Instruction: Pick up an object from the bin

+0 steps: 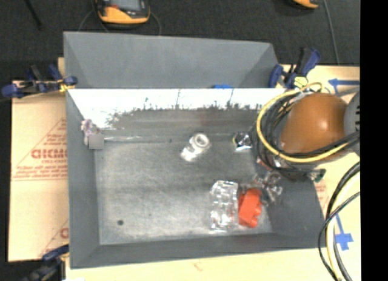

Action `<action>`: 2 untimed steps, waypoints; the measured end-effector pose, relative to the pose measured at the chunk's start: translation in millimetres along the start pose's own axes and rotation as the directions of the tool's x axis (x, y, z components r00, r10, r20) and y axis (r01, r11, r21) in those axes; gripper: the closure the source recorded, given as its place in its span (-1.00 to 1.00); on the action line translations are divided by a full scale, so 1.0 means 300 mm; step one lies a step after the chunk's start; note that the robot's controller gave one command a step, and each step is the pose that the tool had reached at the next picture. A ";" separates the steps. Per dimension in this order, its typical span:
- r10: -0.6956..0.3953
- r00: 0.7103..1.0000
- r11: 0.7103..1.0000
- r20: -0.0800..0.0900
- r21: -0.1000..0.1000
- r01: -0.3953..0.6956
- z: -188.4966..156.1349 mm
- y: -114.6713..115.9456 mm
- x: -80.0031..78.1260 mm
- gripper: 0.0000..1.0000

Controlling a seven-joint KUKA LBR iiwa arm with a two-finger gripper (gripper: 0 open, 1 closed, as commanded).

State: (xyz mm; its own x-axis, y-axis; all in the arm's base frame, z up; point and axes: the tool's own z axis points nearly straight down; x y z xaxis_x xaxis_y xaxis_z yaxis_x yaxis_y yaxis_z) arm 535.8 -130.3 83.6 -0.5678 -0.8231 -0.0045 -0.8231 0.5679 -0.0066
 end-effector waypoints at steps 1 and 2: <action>0.011 1.000 1.000 0.000 0.005 -0.011 -0.789 -0.001 -0.040 1.00; -0.155 0.988 0.988 0.001 0.004 0.155 -1.153 0.020 -0.124 1.00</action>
Offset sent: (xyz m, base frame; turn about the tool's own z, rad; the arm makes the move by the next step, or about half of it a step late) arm 0.0029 0.0105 0.2311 0.0072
